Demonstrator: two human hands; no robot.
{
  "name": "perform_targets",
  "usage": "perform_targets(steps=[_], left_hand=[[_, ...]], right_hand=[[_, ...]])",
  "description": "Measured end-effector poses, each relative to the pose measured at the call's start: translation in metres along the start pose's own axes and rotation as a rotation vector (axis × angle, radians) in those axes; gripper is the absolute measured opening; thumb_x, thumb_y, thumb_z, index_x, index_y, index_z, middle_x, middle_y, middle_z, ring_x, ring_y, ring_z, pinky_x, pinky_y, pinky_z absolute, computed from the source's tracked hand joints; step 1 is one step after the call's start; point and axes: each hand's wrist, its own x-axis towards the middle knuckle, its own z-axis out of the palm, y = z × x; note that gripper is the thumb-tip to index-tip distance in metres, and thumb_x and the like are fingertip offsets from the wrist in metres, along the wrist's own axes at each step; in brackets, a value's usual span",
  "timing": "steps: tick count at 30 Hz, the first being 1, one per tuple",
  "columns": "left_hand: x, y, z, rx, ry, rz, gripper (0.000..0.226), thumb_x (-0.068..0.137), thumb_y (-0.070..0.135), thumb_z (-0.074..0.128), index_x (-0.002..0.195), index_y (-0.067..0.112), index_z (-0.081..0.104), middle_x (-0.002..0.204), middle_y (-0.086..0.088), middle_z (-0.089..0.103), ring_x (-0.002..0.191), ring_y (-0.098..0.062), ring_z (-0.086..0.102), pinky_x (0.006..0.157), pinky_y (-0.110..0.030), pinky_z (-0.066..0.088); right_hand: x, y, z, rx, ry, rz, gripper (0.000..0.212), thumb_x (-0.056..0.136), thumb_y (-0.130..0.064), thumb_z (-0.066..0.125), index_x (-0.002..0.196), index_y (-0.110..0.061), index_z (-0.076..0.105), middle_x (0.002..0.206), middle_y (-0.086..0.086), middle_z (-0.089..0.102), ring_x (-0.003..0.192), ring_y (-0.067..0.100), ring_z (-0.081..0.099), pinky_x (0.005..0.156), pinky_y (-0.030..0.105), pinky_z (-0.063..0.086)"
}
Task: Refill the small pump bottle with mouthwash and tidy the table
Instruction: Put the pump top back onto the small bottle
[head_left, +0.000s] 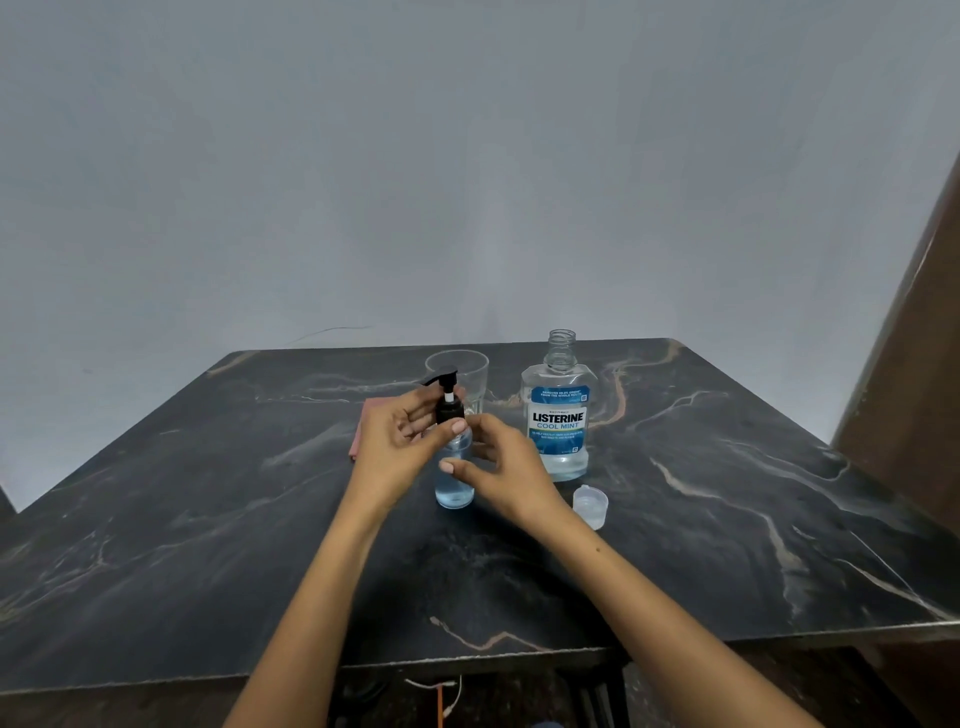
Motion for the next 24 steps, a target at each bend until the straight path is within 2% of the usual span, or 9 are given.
perform_targets(steps=[2,4,7,9,11,15,18,21,24], left_hand=[[-0.008,-0.002,0.003,0.137,0.061,0.038,0.049,0.081,0.002,0.069,0.128,0.007,0.055,0.123,-0.004,0.064,0.116,-0.014,0.059,0.099,-0.025,0.047],[-0.02,-0.003,0.006,0.301,0.174,0.127,0.05,0.082,0.008,0.069,0.129,0.013,0.055,0.125,0.001,0.062,0.117,-0.009,0.056,0.099,-0.024,0.045],[-0.038,-0.001,0.013,0.419,0.364,0.247,0.042,0.08,0.008,0.071,0.119,0.015,0.059,0.113,0.003,0.062,0.107,-0.009,0.057,0.091,-0.023,0.046],[-0.048,-0.001,0.022,0.437,0.414,0.3,0.035,0.079,0.003,0.07,0.11,0.013,0.06,0.104,0.001,0.06,0.097,-0.01,0.058,0.085,-0.021,0.046],[-0.054,0.0,0.034,0.419,0.405,0.32,0.03,0.079,0.001,0.07,0.105,0.012,0.061,0.1,0.0,0.059,0.092,-0.007,0.057,0.081,-0.013,0.043],[-0.054,0.005,0.061,0.362,0.292,0.344,0.028,0.08,0.002,0.068,0.105,0.012,0.061,0.101,-0.002,0.059,0.094,-0.003,0.055,0.082,-0.009,0.039],[-0.039,0.013,0.079,0.354,0.222,0.416,0.031,0.083,0.004,0.067,0.112,0.009,0.057,0.111,-0.003,0.057,0.104,-0.003,0.051,0.089,-0.009,0.038],[-0.015,0.016,0.093,0.366,0.183,0.441,0.041,0.087,0.009,0.064,0.126,0.009,0.048,0.133,-0.008,0.047,0.126,-0.013,0.041,0.104,-0.013,0.031],[0.004,0.009,0.1,0.342,0.144,0.382,0.056,0.089,0.019,0.063,0.137,0.011,0.035,0.145,-0.007,0.035,0.136,-0.013,0.029,0.108,-0.007,0.02]], right_hand=[[-0.002,-0.001,0.004,-0.028,0.013,-0.01,0.05,0.081,-0.023,0.072,0.126,-0.016,0.051,0.123,0.005,0.063,0.115,0.018,0.058,0.098,0.029,0.048],[-0.004,-0.004,0.006,-0.025,0.025,-0.014,0.054,0.081,-0.02,0.072,0.129,-0.014,0.05,0.124,0.006,0.063,0.116,0.019,0.058,0.1,0.036,0.048],[-0.007,-0.007,0.002,-0.011,0.058,-0.038,0.055,0.076,-0.017,0.076,0.125,-0.009,0.054,0.123,0.007,0.064,0.116,0.019,0.058,0.1,0.04,0.048],[-0.012,-0.008,-0.004,-0.034,0.073,-0.025,0.059,0.074,-0.015,0.078,0.127,-0.005,0.053,0.127,0.009,0.062,0.12,0.019,0.056,0.102,0.038,0.047],[-0.021,-0.008,-0.015,-0.124,0.08,-0.032,0.056,0.076,-0.014,0.077,0.127,-0.006,0.055,0.125,0.008,0.064,0.118,0.017,0.058,0.101,0.034,0.048],[-0.049,-0.005,-0.053,-0.22,0.172,-0.114,0.029,0.078,-0.007,0.073,0.106,-0.008,0.069,0.103,0.003,0.073,0.095,0.011,0.068,0.089,0.028,0.054],[-0.067,0.003,-0.083,-0.356,0.248,-0.096,0.021,0.08,-0.019,0.074,0.1,-0.013,0.071,0.098,-0.002,0.072,0.092,0.008,0.066,0.084,0.026,0.053],[-0.078,0.012,-0.102,-0.465,0.212,0.014,0.034,0.077,-0.044,0.071,0.103,-0.023,0.068,0.102,-0.01,0.07,0.097,0.003,0.063,0.084,0.025,0.051],[-0.082,0.018,-0.105,-0.496,0.102,0.125,0.054,0.061,-0.059,0.074,0.108,-0.036,0.06,0.102,-0.017,0.068,0.097,-0.001,0.062,0.087,0.03,0.052]])
